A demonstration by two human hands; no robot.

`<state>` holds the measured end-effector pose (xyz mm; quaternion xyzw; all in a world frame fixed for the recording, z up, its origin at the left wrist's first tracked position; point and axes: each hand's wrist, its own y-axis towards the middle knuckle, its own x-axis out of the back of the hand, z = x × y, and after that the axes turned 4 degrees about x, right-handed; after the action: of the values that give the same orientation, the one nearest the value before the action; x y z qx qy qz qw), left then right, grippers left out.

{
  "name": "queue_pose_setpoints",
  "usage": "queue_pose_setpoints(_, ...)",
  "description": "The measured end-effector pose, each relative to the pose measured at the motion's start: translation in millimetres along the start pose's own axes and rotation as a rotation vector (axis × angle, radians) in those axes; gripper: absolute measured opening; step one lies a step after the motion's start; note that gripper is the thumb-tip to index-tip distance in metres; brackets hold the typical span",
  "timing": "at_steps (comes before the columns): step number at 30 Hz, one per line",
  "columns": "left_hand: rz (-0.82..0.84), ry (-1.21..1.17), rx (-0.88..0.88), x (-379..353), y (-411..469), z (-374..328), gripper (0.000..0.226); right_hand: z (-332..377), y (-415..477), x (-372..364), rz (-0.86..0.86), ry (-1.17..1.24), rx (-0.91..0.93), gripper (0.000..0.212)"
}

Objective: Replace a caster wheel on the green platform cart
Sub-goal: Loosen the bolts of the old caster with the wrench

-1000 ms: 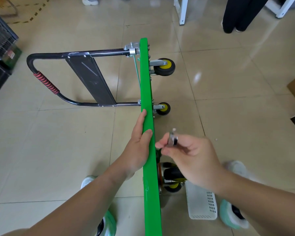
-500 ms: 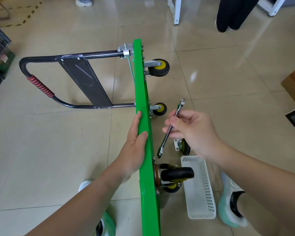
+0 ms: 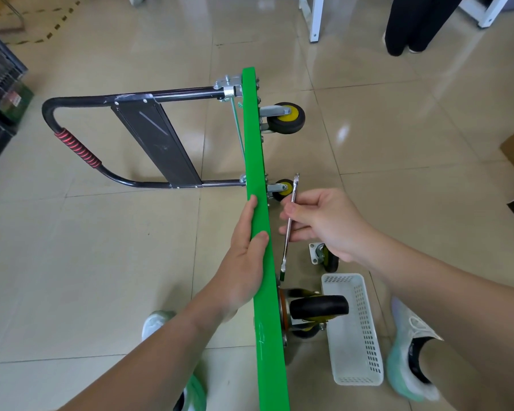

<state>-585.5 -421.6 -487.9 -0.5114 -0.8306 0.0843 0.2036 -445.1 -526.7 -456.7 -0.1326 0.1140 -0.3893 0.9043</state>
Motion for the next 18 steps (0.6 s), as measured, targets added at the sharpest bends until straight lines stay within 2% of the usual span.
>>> queue_pose_setpoints(10,0.004,0.0,0.011,-0.8,1.7,2.1,0.059,-6.1,-10.5,-7.0,0.014,0.059,0.012,0.012)
queue_pose_setpoints(15,-0.011,0.003,0.01,-0.9,0.4,0.4,0.059,-4.8,-33.9,-12.2,0.038,-0.022,0.183,0.019)
queue_pose_setpoints(18,-0.014,0.001,0.001,-1.1,-0.1,1.4,0.058,-15.5,-64.6,-9.1,0.1,-0.139,0.366,0.028)
